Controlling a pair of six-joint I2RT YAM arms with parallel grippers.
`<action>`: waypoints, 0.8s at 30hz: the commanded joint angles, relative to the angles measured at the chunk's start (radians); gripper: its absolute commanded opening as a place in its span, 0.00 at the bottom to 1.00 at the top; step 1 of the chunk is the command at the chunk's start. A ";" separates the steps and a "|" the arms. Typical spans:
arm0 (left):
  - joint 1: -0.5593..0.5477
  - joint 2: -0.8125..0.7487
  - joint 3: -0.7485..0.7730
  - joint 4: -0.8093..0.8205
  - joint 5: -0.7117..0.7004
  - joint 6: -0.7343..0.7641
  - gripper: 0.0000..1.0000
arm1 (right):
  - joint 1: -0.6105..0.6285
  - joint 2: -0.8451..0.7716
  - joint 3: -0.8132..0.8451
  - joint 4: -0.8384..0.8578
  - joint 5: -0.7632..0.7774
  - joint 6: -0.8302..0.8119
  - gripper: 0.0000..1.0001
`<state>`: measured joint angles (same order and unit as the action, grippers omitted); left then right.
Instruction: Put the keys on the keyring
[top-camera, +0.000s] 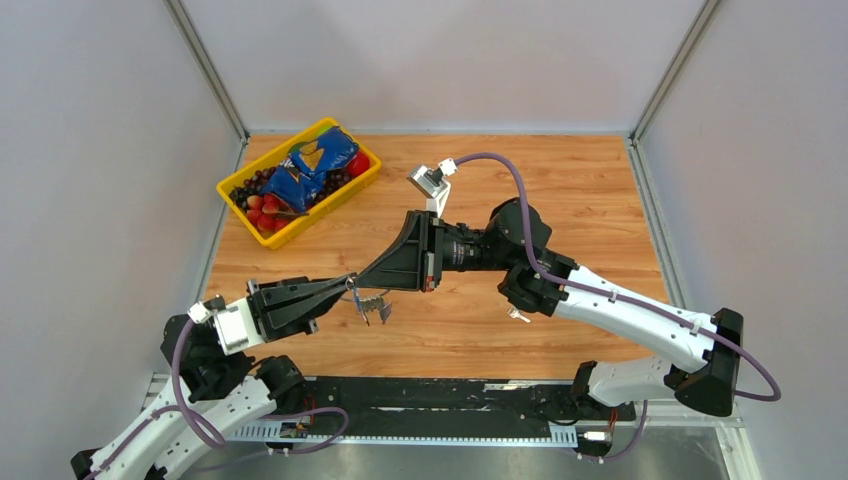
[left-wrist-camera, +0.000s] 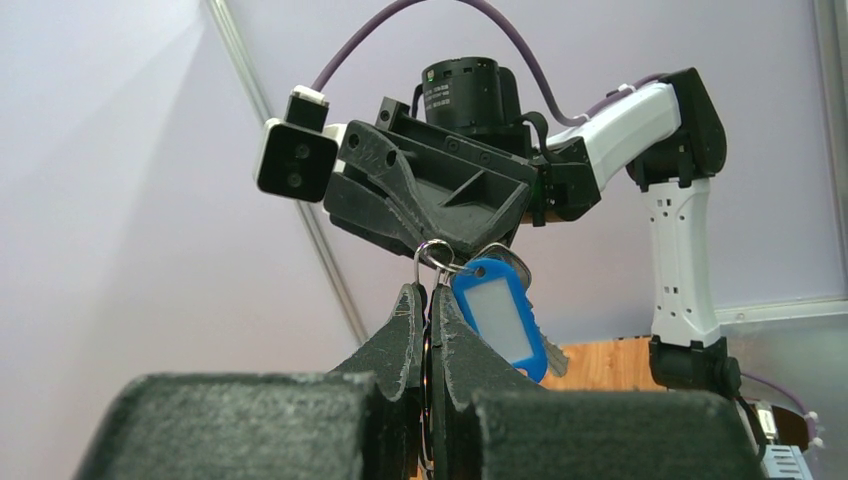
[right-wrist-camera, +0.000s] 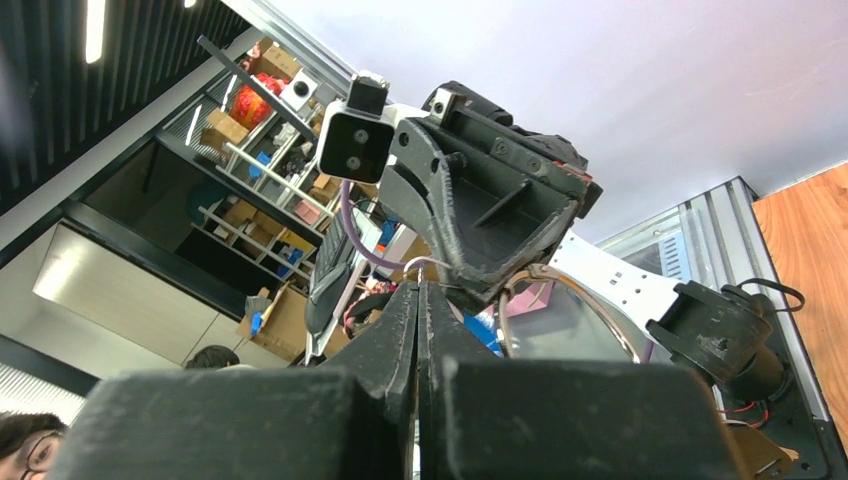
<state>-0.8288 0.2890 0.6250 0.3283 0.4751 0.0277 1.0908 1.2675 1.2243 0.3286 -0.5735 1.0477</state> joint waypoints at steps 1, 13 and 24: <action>0.001 0.003 0.019 0.032 0.075 -0.022 0.00 | 0.001 -0.013 0.028 -0.028 0.074 -0.031 0.00; 0.001 -0.007 0.020 0.028 0.084 -0.038 0.00 | 0.001 -0.011 0.036 -0.061 0.092 -0.055 0.09; 0.000 -0.006 0.019 0.018 0.071 -0.033 0.00 | 0.002 -0.034 0.041 -0.072 0.075 -0.100 0.22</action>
<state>-0.8276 0.2886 0.6254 0.3149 0.5102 0.0059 1.0927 1.2549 1.2266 0.2733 -0.5346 0.9890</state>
